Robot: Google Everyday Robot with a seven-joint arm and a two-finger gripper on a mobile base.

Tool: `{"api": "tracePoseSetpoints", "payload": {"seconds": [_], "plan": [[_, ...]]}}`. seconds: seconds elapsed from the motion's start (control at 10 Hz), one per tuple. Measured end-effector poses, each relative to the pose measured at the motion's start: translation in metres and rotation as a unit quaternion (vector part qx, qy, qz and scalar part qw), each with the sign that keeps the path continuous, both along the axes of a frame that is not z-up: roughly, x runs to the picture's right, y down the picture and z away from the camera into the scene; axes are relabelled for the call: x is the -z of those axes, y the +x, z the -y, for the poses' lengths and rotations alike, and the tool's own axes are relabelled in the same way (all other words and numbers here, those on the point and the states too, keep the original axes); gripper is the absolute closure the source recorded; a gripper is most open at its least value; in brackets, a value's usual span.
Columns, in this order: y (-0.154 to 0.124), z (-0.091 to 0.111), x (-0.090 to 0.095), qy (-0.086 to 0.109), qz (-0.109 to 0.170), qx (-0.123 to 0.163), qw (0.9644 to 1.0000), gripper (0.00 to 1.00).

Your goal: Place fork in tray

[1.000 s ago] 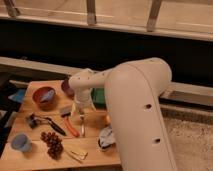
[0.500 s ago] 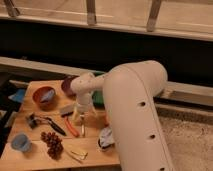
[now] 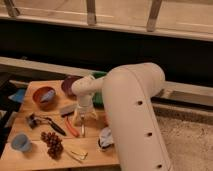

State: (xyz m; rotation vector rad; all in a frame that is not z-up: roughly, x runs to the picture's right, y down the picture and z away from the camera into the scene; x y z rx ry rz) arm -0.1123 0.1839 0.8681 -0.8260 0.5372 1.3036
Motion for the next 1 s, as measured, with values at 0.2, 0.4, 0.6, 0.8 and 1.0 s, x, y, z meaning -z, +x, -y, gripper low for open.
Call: {"api": "tracePoseSetpoints", "payload": {"seconds": [0.2, 0.4, 0.6, 0.8, 1.0], "plan": [[0.0, -0.0015, -0.0006, 0.0, -0.001, 0.005, 1.0, 0.36], [0.0032, 0.0007, -0.0003, 0.002, -0.003, 0.007, 1.0, 0.56], [0.0051, 0.0037, 0.0014, 0.001, -0.004, 0.005, 1.0, 0.76], [0.0025, 0.0053, 0.0042, 0.001, 0.0, 0.006, 1.0, 0.95], [0.002, 0.0053, 0.0041, 0.0, -0.001, 0.007, 1.0, 1.0]]}}
